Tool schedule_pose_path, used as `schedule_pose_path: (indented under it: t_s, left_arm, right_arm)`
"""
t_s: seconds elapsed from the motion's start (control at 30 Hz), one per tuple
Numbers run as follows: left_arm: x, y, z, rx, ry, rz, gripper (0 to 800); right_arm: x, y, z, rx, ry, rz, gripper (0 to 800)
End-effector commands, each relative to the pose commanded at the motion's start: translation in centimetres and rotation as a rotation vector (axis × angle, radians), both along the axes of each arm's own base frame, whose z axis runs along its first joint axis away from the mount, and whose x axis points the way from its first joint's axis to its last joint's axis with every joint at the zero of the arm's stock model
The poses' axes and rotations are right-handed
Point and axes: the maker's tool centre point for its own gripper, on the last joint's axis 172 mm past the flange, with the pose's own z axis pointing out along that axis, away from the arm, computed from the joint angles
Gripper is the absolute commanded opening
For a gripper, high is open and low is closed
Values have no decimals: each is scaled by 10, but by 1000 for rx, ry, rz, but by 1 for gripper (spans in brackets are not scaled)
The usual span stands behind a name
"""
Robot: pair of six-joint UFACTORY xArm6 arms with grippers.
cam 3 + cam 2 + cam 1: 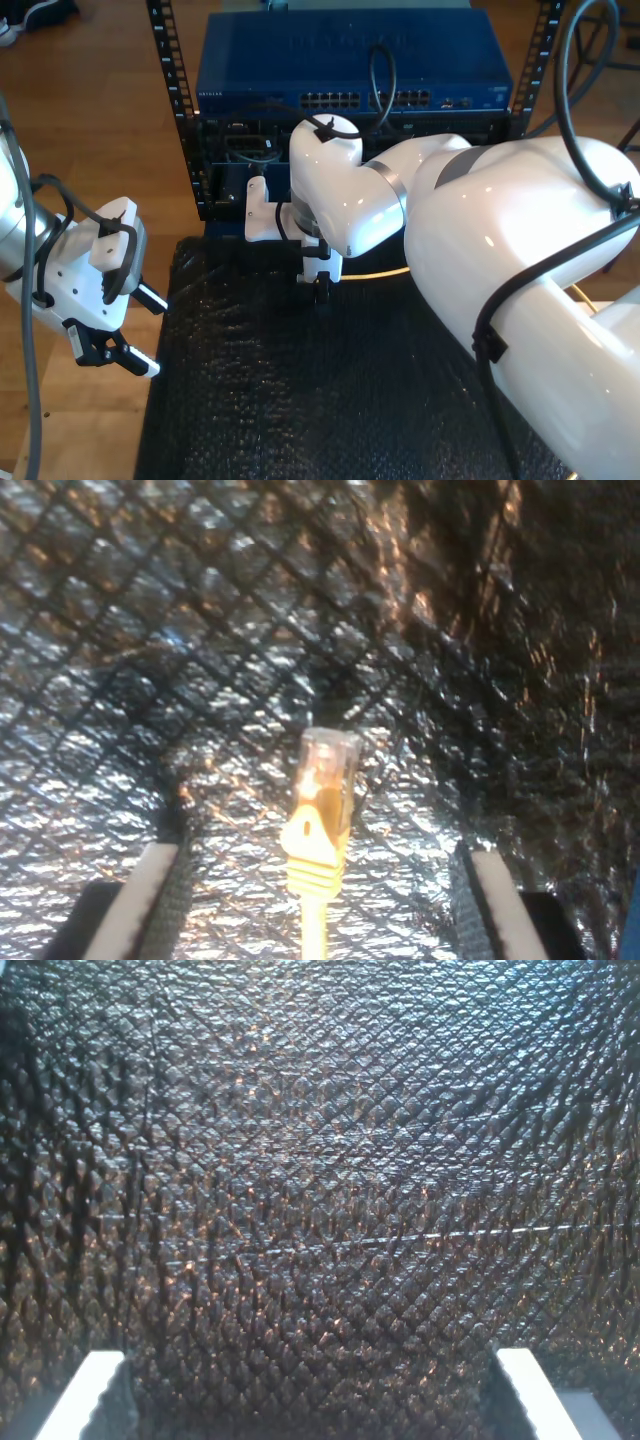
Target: Grab the cable and plug it in
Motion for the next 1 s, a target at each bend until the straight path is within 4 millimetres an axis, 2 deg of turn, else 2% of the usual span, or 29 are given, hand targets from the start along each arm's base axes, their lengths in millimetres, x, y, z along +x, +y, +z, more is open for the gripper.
schedule_pose_path:
  t_s: [0.4, 0.7, 0.77, 1.0]
  left_arm:
    - [0, 0, 0, 0, 0, 0, 800]
    - [0, 0, 0, 0, 0, 0, 800]
    - [0, 0, 0, 0, 0, 0, 800]
    - [0, 0, 0, -1, 1, -1, 800]
  right_arm:
    - [0, -1, 0, 0, 0, -3, 518]
    - [0, -1, -1, 2, -2, -27, 412]
    - [-1, -1, -2, 1, 0, -26, 364]
    - [-2, 0, -1, 1, 0, -22, 318]
